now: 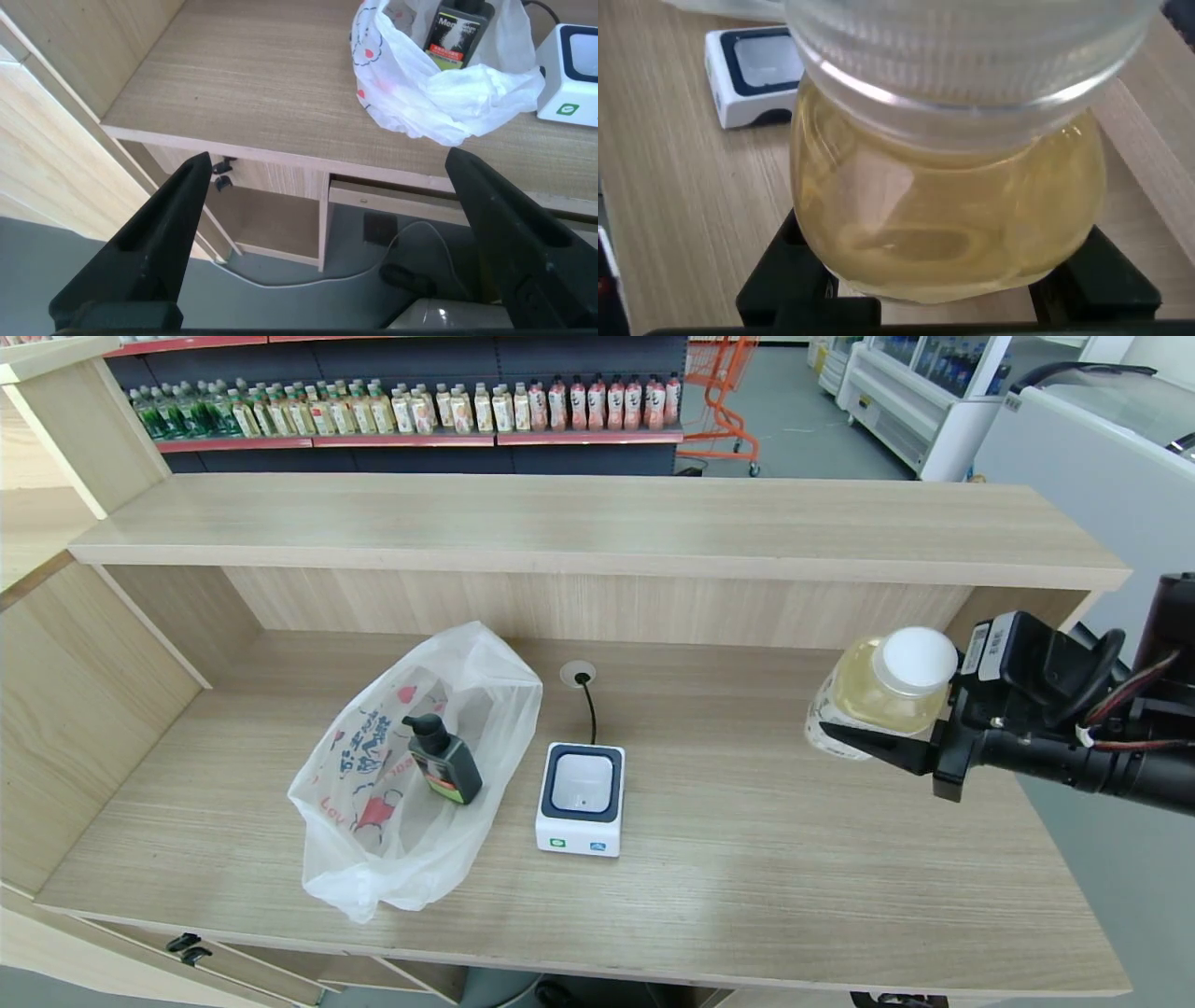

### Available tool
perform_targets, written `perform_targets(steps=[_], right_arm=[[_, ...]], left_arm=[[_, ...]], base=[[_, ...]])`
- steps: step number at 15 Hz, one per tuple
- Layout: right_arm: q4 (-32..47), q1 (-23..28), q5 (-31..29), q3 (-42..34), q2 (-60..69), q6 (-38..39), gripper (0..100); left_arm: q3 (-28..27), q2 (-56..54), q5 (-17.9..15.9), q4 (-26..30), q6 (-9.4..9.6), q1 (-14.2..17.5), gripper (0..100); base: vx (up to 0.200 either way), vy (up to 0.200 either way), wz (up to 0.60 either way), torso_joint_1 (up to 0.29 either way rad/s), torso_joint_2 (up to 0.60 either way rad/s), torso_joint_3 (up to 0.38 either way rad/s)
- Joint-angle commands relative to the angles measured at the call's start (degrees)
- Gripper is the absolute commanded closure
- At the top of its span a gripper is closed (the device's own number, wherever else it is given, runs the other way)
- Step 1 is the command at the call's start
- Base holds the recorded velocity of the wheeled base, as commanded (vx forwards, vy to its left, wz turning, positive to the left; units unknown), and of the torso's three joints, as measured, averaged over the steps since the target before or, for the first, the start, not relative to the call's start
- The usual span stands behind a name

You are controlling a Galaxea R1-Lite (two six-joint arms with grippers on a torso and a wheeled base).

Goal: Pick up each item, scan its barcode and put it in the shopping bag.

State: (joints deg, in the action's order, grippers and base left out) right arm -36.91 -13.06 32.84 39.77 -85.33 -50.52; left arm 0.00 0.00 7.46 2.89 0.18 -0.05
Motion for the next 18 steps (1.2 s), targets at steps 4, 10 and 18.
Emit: perform_targets(steps=[4,10,18], right_arm=[[-2.90,2.60,0.38,-2.24,-0.36,-4.68,100],[-3.17,1.28,2.05,-4.52,-0.62,-4.94,100],[-3.69,1.10,10.14,-4.87,-1.33,-2.04,100]], left_arm=[[0.00,0.00,0.01,0.01,-0.01,-0.04,0],[0.00,0.00,0.01,0.01,0.43,-0.04,0],[0.00,0.00,0.01,0.01,-0.01,0.05,0]], base=[[0.000,0.000,0.00,0.000,0.00,0.000],[0.000,0.000,0.00,0.000,0.00,0.000],[0.000,0.150,0.00,0.004,0.00,0.000]])
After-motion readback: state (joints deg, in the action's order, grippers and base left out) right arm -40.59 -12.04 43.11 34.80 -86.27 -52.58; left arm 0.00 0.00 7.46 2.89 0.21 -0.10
